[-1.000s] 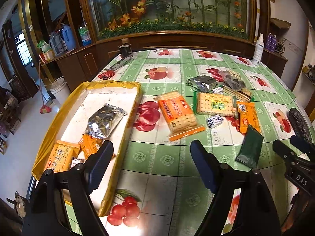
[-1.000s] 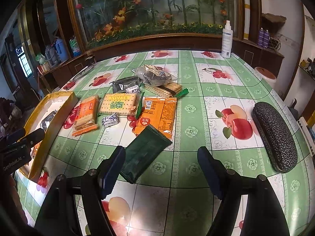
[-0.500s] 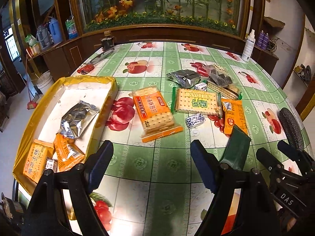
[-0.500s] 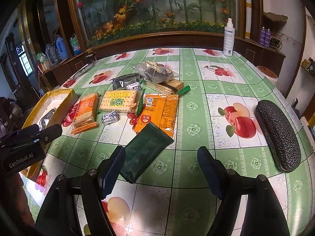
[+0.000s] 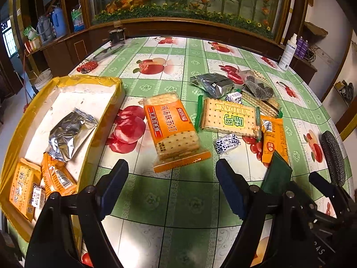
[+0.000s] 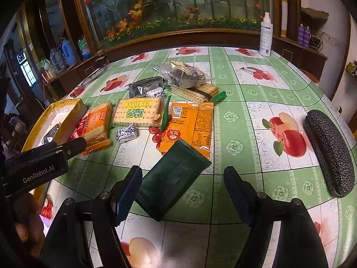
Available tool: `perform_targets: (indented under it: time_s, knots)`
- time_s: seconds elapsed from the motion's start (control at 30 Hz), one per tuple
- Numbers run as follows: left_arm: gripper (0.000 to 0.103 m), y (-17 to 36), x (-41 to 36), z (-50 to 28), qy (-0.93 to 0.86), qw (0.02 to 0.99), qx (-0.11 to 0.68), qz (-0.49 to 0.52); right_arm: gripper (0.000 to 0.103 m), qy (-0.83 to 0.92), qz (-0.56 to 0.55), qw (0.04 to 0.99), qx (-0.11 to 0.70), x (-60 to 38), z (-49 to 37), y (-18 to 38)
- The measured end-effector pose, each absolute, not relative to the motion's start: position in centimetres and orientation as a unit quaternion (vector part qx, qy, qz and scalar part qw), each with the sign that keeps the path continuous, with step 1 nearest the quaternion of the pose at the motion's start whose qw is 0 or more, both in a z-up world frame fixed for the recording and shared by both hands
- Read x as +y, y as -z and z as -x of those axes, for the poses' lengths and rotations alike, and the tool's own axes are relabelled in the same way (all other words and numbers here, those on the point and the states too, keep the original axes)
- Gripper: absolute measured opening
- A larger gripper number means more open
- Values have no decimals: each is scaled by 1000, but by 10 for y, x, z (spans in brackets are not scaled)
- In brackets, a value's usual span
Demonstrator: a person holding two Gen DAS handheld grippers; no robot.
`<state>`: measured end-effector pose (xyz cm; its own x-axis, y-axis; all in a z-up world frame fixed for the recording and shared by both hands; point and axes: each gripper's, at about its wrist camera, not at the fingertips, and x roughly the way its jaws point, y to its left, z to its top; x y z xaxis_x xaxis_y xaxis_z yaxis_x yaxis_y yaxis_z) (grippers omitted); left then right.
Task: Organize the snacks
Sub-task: 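Move the left tool toward the orange cracker pack while the right tool approaches the green pouch, then close the left tool on the orange cracker pack while the right tool grasps the green pouch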
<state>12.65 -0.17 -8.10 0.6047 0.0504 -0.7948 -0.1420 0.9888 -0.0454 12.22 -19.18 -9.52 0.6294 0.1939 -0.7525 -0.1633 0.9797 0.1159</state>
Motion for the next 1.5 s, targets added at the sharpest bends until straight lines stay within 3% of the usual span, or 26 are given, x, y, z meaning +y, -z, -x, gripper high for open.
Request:
perform_targets:
  time_s: [0.77, 0.87, 1.07, 1.13, 1.3, 1.33, 1.5]
  knots:
    - [81, 93, 14, -175, -98, 883, 452, 85, 78, -43, -35, 889, 454, -172, -133, 119]
    - [81, 98, 18, -182, -101, 879, 457, 91, 84, -28, -42, 888, 456, -171, -137, 121]
    - [81, 106, 19, -193, -95, 876, 463, 97, 84, -16, -33, 888, 458, -162, -150, 122]
    - [81, 107, 21, -194, -90, 877, 462, 100, 79, -18, -13, 889, 458, -157, -151, 123]
    - [79, 112, 18, -194, -69, 881, 460, 83, 56, -24, 3, 893, 450, -163, -150, 122]
    - [71, 115, 16, -194, -66, 879, 466, 74, 50, -26, 2, 893, 450, -165, -150, 121]
    - [57, 117, 8, -185, -53, 885, 462, 35, 46, -40, -3, 893, 448, -176, -150, 120]
